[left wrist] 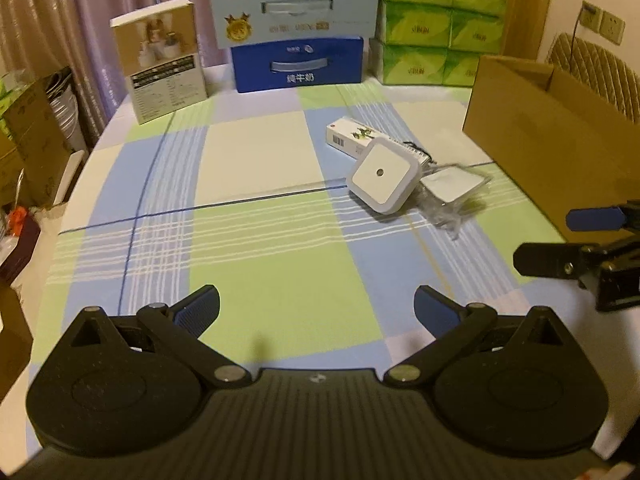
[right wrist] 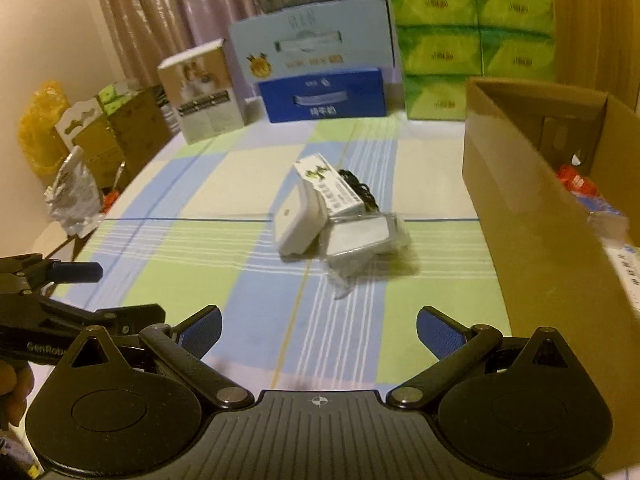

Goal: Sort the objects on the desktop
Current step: 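Move both tools back to the night light and plastic packet, then grasp the clear plastic packet with the right gripper while the left gripper grasps the white night light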

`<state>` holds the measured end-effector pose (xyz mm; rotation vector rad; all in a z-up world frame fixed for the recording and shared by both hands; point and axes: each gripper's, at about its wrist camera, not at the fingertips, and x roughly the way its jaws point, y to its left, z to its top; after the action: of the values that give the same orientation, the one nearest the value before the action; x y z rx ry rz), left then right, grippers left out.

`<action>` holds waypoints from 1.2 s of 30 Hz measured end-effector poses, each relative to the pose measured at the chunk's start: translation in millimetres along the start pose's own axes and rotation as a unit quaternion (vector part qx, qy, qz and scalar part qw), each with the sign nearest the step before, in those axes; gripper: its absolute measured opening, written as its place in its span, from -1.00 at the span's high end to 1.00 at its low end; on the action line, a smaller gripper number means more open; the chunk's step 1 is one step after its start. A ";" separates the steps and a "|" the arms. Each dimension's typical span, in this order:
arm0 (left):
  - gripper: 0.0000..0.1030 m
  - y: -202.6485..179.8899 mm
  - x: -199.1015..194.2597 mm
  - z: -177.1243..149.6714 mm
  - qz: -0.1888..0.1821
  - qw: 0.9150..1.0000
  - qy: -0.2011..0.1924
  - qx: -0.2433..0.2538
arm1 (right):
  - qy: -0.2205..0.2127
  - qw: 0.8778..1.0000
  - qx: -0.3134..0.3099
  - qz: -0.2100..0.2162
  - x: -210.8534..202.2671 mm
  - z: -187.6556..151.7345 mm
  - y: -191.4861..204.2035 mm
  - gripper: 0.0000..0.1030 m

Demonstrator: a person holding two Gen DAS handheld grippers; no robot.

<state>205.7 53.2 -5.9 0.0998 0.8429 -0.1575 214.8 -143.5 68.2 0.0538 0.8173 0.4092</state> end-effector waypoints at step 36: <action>-0.97 -20.8 109.6 41.5 -0.071 0.982 -0.049 0.166 | 0.044 0.996 -0.063 -0.033 115.3 49.0 -30.8 -0.34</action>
<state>304.3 15.7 -61.1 0.3425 0.7195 -0.4329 330.7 -123.3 15.2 -0.1094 0.8754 0.4031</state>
